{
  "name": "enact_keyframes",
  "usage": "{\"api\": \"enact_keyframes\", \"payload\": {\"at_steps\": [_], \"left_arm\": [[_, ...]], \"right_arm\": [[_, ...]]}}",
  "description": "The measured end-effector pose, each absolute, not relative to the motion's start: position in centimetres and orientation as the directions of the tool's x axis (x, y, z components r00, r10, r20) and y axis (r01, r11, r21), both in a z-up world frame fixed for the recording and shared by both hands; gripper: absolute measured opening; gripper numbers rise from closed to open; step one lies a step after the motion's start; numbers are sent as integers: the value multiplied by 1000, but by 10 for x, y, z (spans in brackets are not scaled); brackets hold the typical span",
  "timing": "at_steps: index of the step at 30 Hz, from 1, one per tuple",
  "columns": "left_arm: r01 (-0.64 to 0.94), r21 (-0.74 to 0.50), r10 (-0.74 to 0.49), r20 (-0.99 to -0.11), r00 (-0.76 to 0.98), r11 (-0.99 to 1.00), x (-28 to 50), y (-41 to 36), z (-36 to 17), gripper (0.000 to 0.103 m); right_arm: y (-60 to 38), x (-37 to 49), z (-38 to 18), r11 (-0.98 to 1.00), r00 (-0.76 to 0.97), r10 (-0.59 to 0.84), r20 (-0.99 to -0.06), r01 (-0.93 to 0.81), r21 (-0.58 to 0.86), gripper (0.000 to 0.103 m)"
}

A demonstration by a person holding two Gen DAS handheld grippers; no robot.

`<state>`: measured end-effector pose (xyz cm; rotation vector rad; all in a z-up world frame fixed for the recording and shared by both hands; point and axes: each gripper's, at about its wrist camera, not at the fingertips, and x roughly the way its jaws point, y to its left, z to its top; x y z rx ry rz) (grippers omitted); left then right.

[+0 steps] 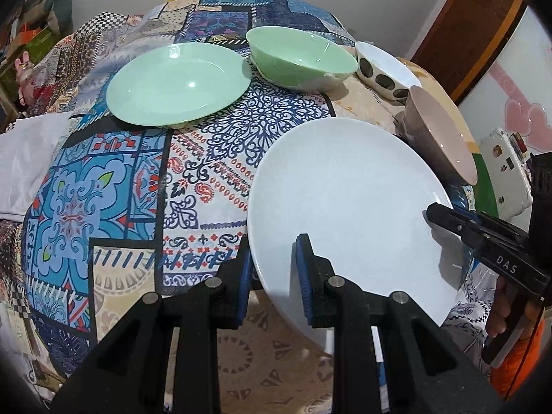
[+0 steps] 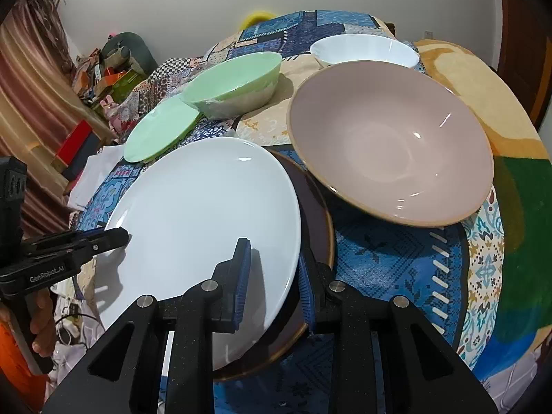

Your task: Organize plates and bowls

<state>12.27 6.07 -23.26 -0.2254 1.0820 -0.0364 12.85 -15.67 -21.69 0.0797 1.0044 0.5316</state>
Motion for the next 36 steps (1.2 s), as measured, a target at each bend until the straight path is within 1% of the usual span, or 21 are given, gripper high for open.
{"api": "enact_keyframes", "payload": {"at_steps": [4, 12, 22, 24, 26, 36], "left_arm": [[-81, -207, -147, -873, 466, 975, 125, 61, -234, 24], [-68, -234, -179, -874, 451, 970, 130, 59, -239, 26], [-49, -204, -161, -879, 449, 978, 130, 51, -239, 27], [-47, -200, -158, -879, 450, 979, 129, 51, -239, 27], [-52, -205, -160, -878, 452, 977, 128, 51, -239, 27], [-73, -222, -159, -857, 489, 972, 116, 68, -223, 27]], "right_arm": [[-157, 128, -215, 870, 416, 458, -785, -391, 300, 26], [-159, 127, -212, 871, 415, 448, -792, -404, 282, 26], [-163, 127, -206, 876, 423, 434, -795, -405, 263, 26], [-161, 126, -206, 888, 435, 403, -805, -399, 229, 28], [-161, 127, -209, 896, 437, 373, -818, -400, 195, 29], [-162, 122, -198, 886, 430, 373, -822, -428, 178, 31]]}}
